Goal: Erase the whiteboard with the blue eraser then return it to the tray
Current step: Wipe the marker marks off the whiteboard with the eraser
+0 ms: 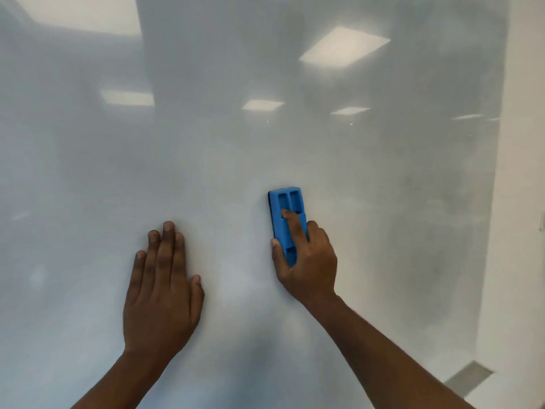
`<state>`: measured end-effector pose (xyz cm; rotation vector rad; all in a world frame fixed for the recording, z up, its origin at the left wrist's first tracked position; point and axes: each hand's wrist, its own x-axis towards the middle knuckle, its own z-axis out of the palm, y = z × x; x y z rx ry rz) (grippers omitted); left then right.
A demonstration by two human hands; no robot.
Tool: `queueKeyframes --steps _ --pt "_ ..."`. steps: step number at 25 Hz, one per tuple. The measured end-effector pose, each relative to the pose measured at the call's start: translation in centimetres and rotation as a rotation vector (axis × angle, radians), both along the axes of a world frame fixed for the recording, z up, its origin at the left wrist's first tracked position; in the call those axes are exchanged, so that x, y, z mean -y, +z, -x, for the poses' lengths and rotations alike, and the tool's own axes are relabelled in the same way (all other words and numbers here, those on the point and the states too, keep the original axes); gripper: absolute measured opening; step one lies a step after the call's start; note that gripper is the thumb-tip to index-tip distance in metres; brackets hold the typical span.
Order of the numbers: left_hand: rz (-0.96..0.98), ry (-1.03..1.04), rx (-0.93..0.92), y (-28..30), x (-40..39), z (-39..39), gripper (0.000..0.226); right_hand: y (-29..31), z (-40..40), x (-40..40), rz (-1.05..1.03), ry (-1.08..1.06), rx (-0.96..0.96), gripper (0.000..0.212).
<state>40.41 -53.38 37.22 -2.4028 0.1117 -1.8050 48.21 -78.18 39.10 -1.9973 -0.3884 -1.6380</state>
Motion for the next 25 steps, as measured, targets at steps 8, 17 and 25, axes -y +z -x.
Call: queueKeyframes --steps 8,17,25 --pt "0.016 0.002 0.018 -1.5 11.9 -6.2 0.078 -1.4 -8.9 19.5 -0.354 -0.124 -0.197 0.065" --pt "-0.049 -0.029 -0.012 -1.5 7.6 -3.7 0.079 -5.1 -7.9 16.1 -0.477 -0.080 -0.224 0.064" --pt "-0.062 0.062 -0.001 -1.3 -5.3 2.7 0.077 -11.3 2.3 -5.3 -0.346 0.075 -0.170 0.057"
